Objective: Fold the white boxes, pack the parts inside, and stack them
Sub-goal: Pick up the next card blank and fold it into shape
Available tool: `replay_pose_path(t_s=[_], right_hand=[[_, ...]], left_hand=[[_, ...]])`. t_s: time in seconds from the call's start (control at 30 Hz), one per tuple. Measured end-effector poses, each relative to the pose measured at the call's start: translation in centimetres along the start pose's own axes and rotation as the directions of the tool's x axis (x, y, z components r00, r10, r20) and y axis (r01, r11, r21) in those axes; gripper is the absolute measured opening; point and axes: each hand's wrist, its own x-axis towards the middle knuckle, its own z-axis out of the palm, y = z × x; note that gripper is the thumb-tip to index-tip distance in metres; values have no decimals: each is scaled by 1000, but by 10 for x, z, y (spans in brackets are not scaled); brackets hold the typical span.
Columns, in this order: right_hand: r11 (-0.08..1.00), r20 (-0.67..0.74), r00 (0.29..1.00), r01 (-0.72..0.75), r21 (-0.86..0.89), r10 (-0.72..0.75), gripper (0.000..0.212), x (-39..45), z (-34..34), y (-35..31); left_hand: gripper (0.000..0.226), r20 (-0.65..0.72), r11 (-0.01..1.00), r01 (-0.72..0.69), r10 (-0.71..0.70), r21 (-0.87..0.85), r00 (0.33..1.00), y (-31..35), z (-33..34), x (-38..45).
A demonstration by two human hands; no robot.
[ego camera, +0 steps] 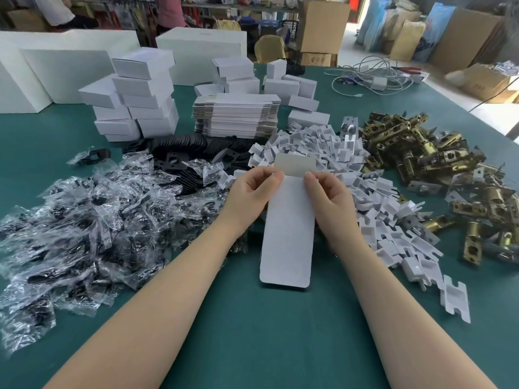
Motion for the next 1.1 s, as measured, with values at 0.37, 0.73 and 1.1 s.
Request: replay_pose_path(t_s=[0.37,0.73,1.1], right_hand=[[994,-3,1000,-27,-110,27,44,0,-1,-3],[999,-57,998,18,47,-16,15,-1,-2,-10],[991,54,990,132,-5,-131,20,2,-4,-6]], left_hand=[[32,7,998,23,-23,57,1000,-3,1,0],[42,27,1000,-8,8,-10,1000,3,-1,5],[13,-16,999,2,-2,-46,1000,10,-4,-1]])
